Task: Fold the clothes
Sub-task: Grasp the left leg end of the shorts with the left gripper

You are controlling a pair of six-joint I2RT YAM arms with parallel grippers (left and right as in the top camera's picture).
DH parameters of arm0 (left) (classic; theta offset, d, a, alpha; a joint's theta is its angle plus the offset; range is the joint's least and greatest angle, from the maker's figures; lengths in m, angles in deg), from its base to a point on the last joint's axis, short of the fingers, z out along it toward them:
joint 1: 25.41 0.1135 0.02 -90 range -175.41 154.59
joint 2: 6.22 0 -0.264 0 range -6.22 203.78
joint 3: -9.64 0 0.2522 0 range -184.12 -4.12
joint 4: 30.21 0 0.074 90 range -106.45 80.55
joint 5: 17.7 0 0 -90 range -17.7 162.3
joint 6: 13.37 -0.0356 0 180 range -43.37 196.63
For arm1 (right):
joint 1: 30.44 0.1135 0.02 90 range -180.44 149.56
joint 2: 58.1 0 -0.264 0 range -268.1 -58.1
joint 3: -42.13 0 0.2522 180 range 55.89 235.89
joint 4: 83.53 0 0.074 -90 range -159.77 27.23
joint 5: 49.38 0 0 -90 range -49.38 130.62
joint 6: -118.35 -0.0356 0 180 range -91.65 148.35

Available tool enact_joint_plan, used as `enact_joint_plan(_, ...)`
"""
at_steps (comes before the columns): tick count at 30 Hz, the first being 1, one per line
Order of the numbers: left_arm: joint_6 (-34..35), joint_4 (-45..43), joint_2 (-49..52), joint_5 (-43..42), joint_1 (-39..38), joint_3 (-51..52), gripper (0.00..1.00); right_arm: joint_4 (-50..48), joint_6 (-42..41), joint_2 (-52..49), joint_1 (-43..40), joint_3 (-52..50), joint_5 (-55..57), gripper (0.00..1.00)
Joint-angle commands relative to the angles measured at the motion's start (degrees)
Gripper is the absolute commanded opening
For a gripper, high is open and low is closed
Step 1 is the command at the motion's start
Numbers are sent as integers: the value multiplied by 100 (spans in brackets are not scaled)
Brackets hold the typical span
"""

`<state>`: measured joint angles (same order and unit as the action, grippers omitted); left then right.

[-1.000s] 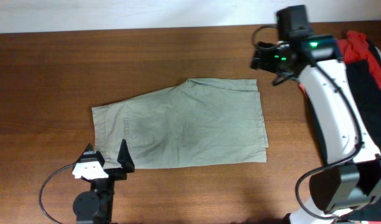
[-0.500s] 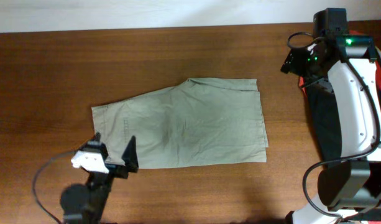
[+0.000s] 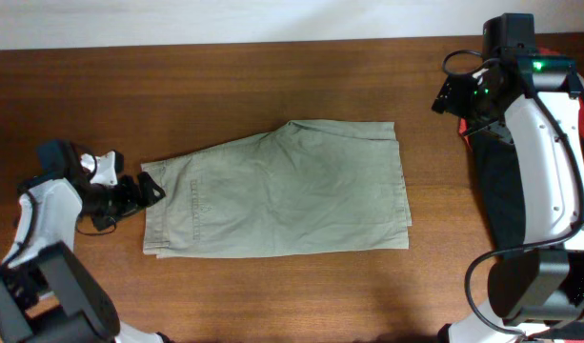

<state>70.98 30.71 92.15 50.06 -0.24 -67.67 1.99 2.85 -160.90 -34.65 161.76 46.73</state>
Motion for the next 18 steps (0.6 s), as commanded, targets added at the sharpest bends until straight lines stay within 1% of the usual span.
enact_joint_plan(1,-525,-39,754,-437,13,-26,99,2,-33,81,-33,31,52,99)
enact_joint_plan(5,-608,-81,1237,-546,0,-24,99,2,-33,81,-33,31,52,99)
enact_joint_plan(9,-605,22,1493,-664,-302,-7,99,2,-33,81,-33,31,52,99)
enact_joint_plan(11,-603,-17,1521,-671,-411,24,64,2,-33,81,-33,31,52,99)
enact_joint_plan(12,-605,-17,1521,-667,-420,44,64,2,-33,81,-33,31,52,99)
enact_joint_plan(13,-605,-15,1521,-667,-417,52,50,2,-33,81,-33,31,52,99)
enact_joint_plan(14,-605,-20,1519,-667,-417,52,31,2,-33,81,-33,31,55,99)
enact_joint_plan(15,-605,-46,1519,-645,-417,50,16,2,-33,81,-33,31,55,99)
enact_joint_plan(17,-601,-79,1519,-649,-337,-7,1,2,-33,81,-33,31,55,99)
enact_joint_plan(18,-601,-68,1519,-647,-284,-72,1,2,-33,81,-33,31,52,99)
